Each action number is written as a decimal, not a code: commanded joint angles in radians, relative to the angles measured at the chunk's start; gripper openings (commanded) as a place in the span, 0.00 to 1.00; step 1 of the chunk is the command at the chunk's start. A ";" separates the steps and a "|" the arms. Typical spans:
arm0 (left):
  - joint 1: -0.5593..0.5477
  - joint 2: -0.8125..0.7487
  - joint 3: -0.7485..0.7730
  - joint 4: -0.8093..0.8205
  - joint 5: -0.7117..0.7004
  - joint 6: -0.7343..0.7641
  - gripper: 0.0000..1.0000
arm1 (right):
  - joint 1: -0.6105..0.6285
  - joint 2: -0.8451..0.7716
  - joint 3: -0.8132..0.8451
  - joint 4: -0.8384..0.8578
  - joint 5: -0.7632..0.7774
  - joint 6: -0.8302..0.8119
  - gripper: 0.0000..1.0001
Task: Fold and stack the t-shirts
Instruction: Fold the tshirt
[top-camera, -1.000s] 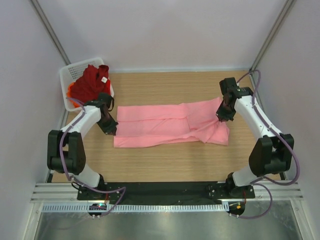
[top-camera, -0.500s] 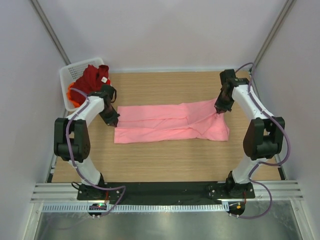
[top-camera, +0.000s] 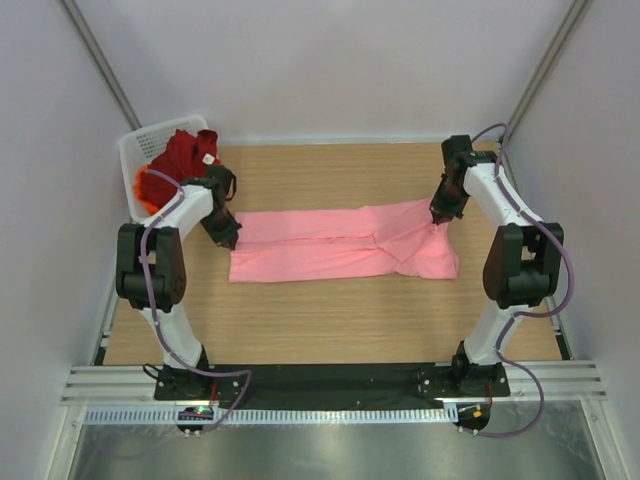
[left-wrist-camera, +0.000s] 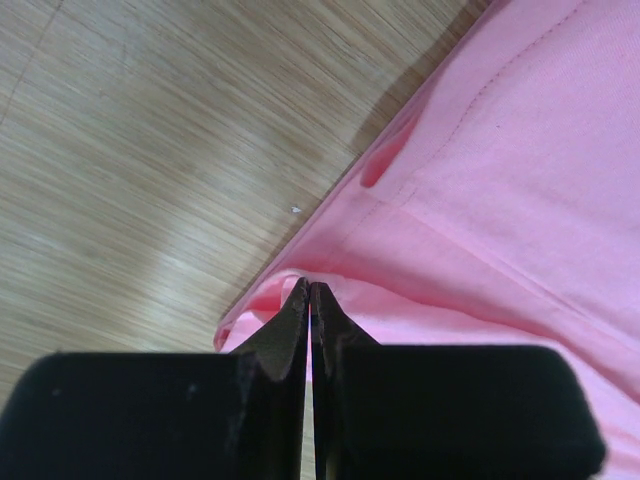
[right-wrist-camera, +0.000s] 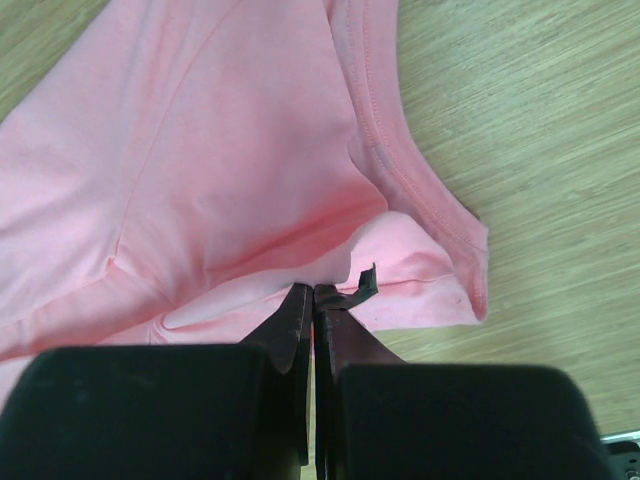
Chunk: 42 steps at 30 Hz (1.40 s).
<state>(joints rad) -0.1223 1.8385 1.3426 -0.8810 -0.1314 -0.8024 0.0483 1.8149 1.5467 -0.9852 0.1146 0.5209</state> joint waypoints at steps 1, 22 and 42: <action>-0.002 0.018 0.050 -0.010 -0.019 0.011 0.00 | -0.007 0.021 0.049 0.010 -0.016 -0.021 0.01; -0.004 0.054 0.082 -0.001 -0.045 0.014 0.00 | -0.036 0.116 0.090 0.046 -0.052 -0.015 0.03; -0.008 0.039 0.102 -0.009 -0.091 0.042 0.18 | -0.067 0.231 0.222 0.022 -0.070 -0.019 0.15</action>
<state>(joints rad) -0.1261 1.8969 1.4082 -0.8829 -0.1745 -0.7750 0.0090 2.0388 1.7065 -0.9527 0.0380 0.5102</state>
